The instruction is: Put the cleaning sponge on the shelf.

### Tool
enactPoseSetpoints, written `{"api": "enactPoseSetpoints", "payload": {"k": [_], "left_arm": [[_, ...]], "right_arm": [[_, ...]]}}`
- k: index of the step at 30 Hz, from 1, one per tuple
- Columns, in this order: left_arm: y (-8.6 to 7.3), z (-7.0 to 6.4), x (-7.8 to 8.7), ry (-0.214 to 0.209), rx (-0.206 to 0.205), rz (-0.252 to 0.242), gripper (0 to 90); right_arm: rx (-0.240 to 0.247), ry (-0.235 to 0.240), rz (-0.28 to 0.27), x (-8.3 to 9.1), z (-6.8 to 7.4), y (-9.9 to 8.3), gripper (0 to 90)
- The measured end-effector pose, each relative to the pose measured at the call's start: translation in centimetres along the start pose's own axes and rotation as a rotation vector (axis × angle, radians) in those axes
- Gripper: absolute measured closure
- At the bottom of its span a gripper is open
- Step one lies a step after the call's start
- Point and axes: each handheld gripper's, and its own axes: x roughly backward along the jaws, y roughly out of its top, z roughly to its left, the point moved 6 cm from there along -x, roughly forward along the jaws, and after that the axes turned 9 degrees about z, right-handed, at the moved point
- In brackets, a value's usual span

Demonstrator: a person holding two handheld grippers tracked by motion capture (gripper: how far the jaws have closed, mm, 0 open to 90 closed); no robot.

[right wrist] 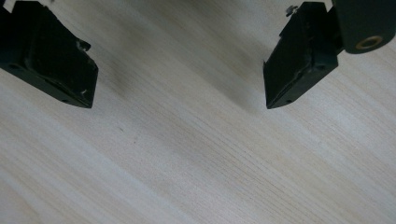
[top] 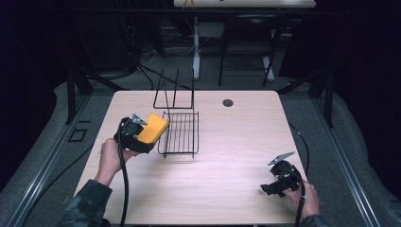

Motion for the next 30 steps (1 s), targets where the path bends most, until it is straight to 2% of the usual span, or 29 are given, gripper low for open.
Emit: {"api": "enactPoseSetpoints", "payload": {"k": [11, 30], "left_arm": [[1.3, -0.7, -1.0, -0.021, -0.025, 0.006, 22.7], [2.9, -1.7, -3.3, -0.075, -0.037, 0.007, 22.6]], "right_arm": [[0.001, 0.003, 0.007, 0.0, -0.1, -0.1, 9.8], [0.000, 0.010, -0.007, 0.0, -0.1, -0.1, 9.8]]}}
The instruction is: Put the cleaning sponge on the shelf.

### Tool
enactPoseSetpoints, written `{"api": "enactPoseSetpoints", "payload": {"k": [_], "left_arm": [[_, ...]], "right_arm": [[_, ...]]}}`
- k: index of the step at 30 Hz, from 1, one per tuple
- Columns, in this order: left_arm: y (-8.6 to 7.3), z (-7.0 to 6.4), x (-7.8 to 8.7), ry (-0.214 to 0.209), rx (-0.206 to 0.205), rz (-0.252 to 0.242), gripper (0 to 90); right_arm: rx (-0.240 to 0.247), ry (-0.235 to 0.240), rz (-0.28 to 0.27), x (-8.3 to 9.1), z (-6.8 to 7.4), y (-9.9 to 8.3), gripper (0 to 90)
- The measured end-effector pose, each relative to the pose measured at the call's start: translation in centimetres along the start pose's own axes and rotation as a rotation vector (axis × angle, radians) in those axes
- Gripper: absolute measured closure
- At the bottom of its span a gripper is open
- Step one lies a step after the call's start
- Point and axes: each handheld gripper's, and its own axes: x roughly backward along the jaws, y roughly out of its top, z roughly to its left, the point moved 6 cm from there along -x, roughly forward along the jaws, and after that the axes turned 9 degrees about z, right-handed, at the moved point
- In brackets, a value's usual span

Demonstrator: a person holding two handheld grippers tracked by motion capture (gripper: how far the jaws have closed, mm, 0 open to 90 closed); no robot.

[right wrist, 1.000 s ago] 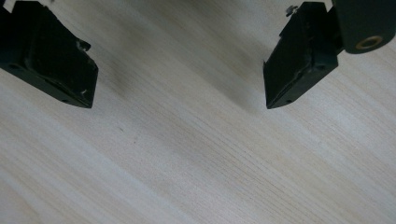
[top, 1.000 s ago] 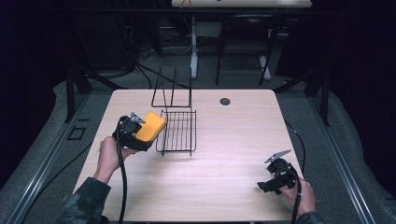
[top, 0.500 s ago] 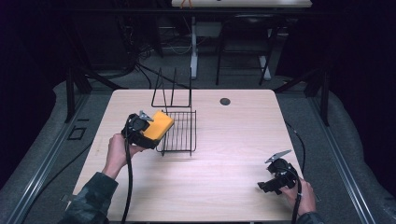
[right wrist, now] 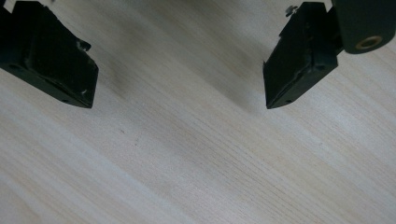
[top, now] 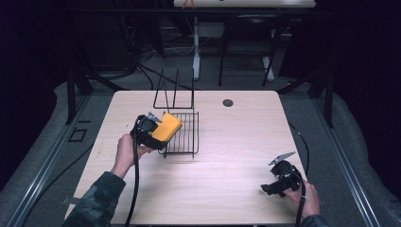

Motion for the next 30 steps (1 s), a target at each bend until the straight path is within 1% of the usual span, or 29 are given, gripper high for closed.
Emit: {"api": "enactPoseSetpoints", "payload": {"k": [2, 5, 8, 14, 17, 21, 26, 30], "left_arm": [[0.1, -0.1, -0.3, -0.003, -0.008, 0.006, 22.6], [0.3, -0.2, -0.6, -0.005, -0.021, 0.009, 22.7], [0.5, -0.3, -0.9, -0.021, -0.026, -0.007, 22.6], [0.9, -0.6, -1.2, -0.036, -0.049, -0.011, 22.5], [1.1, -0.8, -1.5, -0.032, -0.061, -0.004, 22.5], [1.3, -0.9, -1.9, -0.031, -0.063, -0.003, 22.5], [1.6, -1.3, -2.4, -0.039, -0.073, 0.012, 22.5], [1.7, -1.4, -2.6, -0.052, -0.070, 0.016, 22.5]], "right_arm": [[0.002, 0.002, 0.012, 0.0, 0.0, -0.1, 9.8], [-0.001, 0.004, 0.009, -0.1, 0.0, -0.1, 9.7], [0.002, -0.003, 0.014, 0.0, -0.1, -0.1, 9.8], [-0.003, 0.002, 0.013, -0.1, -0.1, -0.1, 9.7], [-0.004, 0.001, 0.013, -0.1, -0.1, -0.1, 9.7], [-0.009, 0.005, 0.014, -0.1, -0.1, -0.1, 9.7], [-0.011, 0.008, 0.016, -0.2, 0.0, -0.2, 9.6], [-0.009, 0.006, 0.020, -0.2, -0.1, -0.2, 9.6]]}}
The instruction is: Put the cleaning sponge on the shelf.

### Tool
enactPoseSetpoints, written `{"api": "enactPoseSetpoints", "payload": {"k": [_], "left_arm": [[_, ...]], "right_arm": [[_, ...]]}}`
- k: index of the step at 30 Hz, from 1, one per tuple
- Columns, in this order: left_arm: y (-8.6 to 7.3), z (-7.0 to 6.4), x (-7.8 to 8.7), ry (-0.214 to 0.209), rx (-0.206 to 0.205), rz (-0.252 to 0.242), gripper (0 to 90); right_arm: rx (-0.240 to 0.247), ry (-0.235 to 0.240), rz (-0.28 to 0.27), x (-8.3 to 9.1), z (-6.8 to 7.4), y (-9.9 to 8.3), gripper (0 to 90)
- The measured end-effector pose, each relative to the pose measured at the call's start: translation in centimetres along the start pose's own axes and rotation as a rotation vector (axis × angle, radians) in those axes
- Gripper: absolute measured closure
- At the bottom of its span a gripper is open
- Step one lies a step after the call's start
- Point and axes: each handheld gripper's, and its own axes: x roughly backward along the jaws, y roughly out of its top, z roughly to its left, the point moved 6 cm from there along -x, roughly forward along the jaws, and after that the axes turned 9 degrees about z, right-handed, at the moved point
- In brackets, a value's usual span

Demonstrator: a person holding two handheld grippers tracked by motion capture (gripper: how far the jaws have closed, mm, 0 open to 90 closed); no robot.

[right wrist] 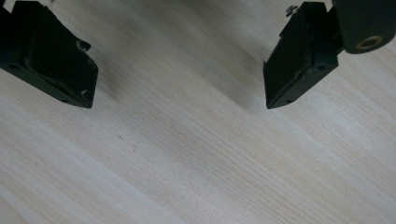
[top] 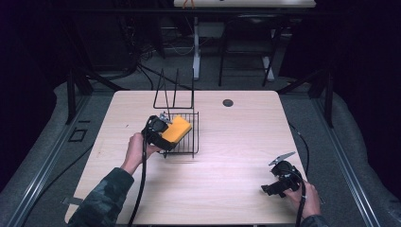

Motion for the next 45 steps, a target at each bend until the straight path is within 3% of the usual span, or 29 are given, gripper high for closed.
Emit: {"api": "enactPoseSetpoints", "payload": {"k": [13, 22, 45], "left_arm": [[0.5, -0.6, -1.4, 0.003, -0.035, 0.047, 22.5], [0.4, -0.4, -2.1, 0.001, -0.033, 0.076, 22.4], [0.3, -0.3, -2.7, 0.009, -0.020, 0.095, 20.2]], "right_arm": [[0.001, 0.012, 0.018, -0.1, 0.0, -0.1, 9.6], [0.001, 0.015, 0.021, -0.1, 0.0, -0.1, 9.6], [0.001, 0.016, 0.017, -0.2, 0.0, -0.1, 9.6]]}}
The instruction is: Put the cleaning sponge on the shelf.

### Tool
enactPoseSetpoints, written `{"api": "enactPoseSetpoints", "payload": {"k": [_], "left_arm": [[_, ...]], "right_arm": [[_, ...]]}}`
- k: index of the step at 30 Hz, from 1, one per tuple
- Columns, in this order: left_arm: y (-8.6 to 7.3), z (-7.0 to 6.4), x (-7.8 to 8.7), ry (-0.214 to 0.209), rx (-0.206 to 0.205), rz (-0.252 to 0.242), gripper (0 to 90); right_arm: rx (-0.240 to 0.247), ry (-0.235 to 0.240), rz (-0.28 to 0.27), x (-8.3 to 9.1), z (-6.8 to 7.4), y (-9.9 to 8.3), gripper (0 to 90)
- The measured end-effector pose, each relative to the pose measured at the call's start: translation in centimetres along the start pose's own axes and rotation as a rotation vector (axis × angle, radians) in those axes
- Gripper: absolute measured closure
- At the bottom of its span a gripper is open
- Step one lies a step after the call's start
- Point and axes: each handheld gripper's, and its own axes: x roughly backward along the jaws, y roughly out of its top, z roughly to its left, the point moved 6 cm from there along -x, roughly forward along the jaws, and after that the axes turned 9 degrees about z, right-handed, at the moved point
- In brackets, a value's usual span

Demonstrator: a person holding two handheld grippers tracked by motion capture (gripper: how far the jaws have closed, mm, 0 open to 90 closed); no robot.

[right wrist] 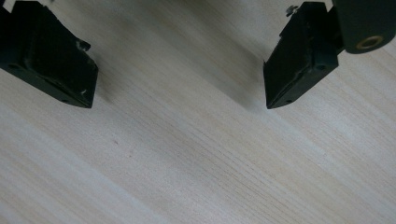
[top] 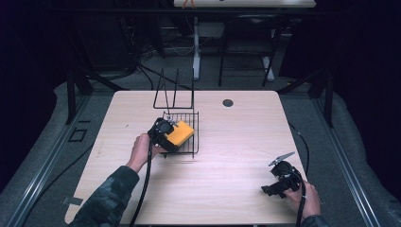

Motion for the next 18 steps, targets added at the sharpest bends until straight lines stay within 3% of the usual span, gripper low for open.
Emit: {"api": "enactPoseSetpoints", "payload": {"k": [10, 12, 18], "left_arm": [[0.0, 0.2, 0.3, 0.030, -0.004, 0.000, 14.6], [0.0, 0.2, 0.6, 0.029, 0.007, -0.015, 13.4], [-0.2, 0.4, 1.8, 0.047, -0.012, -0.047, 7.3]], "right_arm": [[-0.002, 0.002, 0.006, 0.1, 0.0, 0.0, 9.6], [-0.007, 0.001, 0.004, 0.1, 0.0, -0.1, 9.6], [-0.005, -0.005, -0.009, 0.2, -0.1, 0.0, 9.5]]}}
